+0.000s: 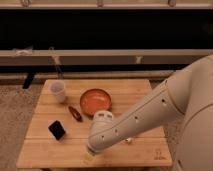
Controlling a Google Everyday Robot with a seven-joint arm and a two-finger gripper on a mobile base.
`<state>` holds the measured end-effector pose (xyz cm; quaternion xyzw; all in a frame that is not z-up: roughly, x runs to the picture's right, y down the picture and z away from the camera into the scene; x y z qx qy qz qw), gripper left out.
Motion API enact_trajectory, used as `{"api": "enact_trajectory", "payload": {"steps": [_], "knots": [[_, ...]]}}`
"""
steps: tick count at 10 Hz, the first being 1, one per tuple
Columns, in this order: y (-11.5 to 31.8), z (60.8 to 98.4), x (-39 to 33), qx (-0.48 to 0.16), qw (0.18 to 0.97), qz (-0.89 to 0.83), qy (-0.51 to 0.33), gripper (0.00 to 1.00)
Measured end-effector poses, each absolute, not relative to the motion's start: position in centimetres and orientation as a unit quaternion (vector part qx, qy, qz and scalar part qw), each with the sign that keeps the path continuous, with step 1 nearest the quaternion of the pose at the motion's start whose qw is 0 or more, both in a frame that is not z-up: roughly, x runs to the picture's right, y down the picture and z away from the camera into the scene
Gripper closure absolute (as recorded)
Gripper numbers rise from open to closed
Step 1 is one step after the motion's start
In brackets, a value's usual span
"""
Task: Knock the eraser over
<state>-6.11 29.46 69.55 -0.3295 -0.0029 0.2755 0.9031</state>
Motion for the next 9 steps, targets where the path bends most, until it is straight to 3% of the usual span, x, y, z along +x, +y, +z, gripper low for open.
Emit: {"api": "enact_trajectory", "payload": {"steps": [9], "knots": [[22.4,71.0,-17.1,-0.320,0.936,0.142,-0.034,0.22]]}}
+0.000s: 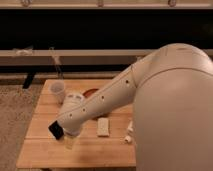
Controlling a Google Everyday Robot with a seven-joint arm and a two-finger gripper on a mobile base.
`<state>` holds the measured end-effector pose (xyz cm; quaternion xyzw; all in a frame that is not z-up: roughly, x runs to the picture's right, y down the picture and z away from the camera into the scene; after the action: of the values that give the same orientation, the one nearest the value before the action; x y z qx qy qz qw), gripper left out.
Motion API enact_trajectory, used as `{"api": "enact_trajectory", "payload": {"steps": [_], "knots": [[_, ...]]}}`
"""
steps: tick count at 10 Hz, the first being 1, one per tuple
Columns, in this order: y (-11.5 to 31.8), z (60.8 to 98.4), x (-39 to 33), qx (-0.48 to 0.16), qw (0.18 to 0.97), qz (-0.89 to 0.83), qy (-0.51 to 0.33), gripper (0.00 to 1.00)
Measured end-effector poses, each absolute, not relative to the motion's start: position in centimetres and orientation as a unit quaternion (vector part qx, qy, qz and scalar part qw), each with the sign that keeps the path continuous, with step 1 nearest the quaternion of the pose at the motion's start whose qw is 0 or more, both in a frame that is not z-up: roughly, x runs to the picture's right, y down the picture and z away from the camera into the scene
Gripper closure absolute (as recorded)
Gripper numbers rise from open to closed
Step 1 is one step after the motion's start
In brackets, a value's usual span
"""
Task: Knock the eraser over
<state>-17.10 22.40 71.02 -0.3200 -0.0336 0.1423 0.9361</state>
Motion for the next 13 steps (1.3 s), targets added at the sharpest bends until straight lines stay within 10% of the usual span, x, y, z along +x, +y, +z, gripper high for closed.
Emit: {"api": "enact_trajectory", "payload": {"steps": [13], "knots": [[17.1,72.3,-27.6,-0.258,0.965,-0.010,-0.048,0.22]]}}
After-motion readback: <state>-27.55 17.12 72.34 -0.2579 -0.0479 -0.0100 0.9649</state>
